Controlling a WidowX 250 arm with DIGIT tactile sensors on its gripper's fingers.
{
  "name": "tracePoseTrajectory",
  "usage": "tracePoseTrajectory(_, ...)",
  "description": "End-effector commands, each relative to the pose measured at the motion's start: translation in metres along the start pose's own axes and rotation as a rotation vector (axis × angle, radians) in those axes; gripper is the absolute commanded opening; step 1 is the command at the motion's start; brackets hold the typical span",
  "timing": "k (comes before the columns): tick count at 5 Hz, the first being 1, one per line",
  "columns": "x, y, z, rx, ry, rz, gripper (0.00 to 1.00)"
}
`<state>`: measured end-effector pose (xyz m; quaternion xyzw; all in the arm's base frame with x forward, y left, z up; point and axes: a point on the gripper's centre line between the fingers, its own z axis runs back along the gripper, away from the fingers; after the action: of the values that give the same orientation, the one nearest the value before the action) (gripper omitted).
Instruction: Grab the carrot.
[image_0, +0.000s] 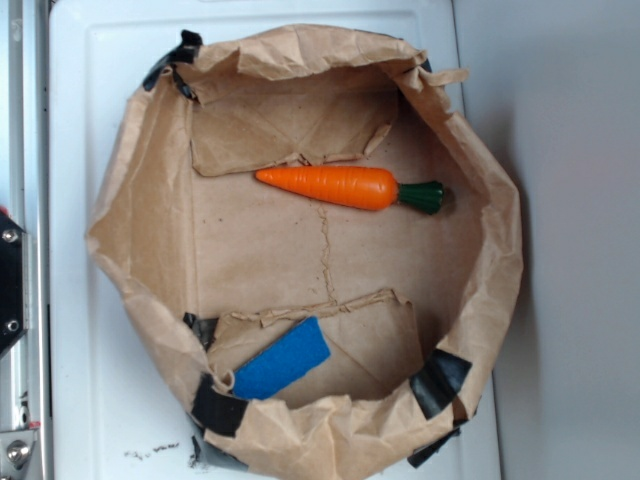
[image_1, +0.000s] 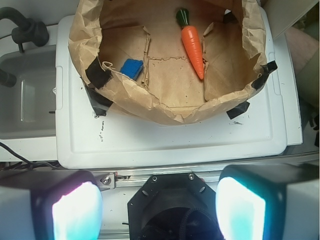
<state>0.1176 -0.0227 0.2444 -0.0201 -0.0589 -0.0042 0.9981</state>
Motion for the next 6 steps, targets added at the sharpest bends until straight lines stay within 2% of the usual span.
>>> tracePoseTrajectory(1, 0.0, 0.0, 0.0, 0.0, 0.0, 0.0, 1.0)
tracePoseTrajectory(2, 0.022, -0.002, -0.005, -0.001, -0.045, 0.016, 1.0)
tracePoseTrajectory(3, 0.03, 0.001, -0.004, -0.023, -0.034, 0.035, 1.0)
tracePoseTrajectory(4, 0.053, 0.017, -0.003, -0.018, -0.07, -0.011, 1.0)
tracePoseTrajectory(5, 0.042, 0.021, -0.013, 0.002, -0.106, -0.108, 1.0)
tracePoseTrajectory(6, 0.05, 0.017, -0.031, 0.032, -0.099, -0.145, 1.0)
